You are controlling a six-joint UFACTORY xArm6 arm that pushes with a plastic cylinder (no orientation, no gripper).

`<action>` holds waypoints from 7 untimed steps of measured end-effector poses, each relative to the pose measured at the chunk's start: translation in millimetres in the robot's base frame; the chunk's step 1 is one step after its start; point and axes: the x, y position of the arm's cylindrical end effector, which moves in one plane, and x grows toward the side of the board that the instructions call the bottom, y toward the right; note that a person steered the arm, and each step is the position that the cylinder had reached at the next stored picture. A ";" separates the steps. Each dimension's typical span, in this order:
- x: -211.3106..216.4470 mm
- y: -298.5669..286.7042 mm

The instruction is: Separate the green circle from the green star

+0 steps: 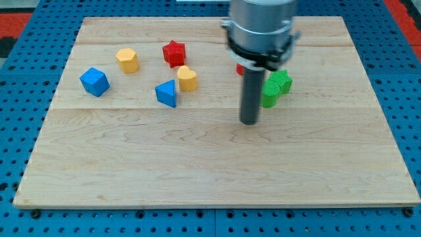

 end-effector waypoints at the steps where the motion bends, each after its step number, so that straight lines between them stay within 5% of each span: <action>1: -15.3 73.7; 3: -74.7 73.7; 4: -58.4 19.0; 7: -35.6 -27.4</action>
